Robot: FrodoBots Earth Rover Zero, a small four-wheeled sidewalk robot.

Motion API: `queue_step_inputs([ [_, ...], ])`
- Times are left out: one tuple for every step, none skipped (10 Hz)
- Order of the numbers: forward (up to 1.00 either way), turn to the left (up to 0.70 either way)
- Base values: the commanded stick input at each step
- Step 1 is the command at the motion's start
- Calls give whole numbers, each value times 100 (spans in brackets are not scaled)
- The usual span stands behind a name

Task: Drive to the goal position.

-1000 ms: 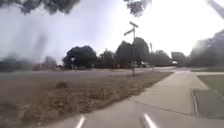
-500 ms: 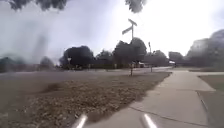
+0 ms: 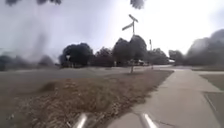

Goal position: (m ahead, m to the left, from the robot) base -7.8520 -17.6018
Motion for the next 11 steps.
queue_step_inputs([
  [-70,0],
  [-70,0],
  [-70,0],
  [-70,0],
  [-70,0],
  [-68,0],
  [-65,0],
  [-62,0],
  [26,-12],
  [53,-25],
  [65,-30],
])
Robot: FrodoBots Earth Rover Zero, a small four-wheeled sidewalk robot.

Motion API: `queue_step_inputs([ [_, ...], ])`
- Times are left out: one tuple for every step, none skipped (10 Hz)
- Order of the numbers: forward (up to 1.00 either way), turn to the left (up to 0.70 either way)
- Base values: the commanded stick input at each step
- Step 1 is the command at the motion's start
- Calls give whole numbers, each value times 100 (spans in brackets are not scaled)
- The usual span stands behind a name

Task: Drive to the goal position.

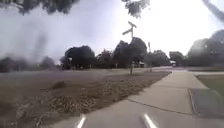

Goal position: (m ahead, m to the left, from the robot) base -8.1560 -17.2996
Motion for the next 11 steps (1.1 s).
queue_step_inputs([
  [67,-31],
  [69,-33],
  [69,-33],
  [69,-33],
  [69,-32],
  [69,-33],
  [69,-33],
  [69,-32],
  [69,-32],
  [69,-33],
  [69,-32],
])
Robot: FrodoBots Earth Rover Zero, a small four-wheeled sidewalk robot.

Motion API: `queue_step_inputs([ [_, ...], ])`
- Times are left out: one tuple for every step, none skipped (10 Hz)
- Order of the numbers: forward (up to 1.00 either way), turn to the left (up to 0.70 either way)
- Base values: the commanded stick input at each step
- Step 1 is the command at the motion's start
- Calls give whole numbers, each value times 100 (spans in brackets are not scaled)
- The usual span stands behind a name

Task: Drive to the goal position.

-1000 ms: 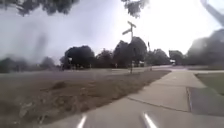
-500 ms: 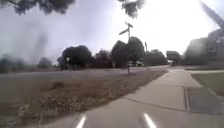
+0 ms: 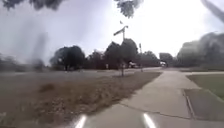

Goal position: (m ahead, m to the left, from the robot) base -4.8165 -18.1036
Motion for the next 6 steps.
queue_step_inputs([
  [69,-33],
  [69,-33],
  [69,-32],
  [68,-32],
  [68,-32],
  [67,-31],
])
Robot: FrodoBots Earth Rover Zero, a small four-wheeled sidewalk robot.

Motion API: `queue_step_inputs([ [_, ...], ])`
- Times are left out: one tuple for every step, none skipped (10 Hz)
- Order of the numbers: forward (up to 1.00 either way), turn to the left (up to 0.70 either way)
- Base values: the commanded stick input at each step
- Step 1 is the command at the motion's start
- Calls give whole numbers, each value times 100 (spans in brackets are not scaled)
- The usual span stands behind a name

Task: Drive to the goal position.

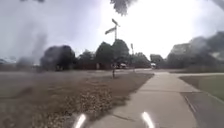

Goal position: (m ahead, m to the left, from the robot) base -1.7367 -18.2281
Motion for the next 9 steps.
queue_step_inputs([
  [66,-31],
  [66,-31],
  [66,-31],
  [65,-31],
  [65,-31],
  [65,-31],
  [63,-30],
  [63,-30],
  [63,-30],
])
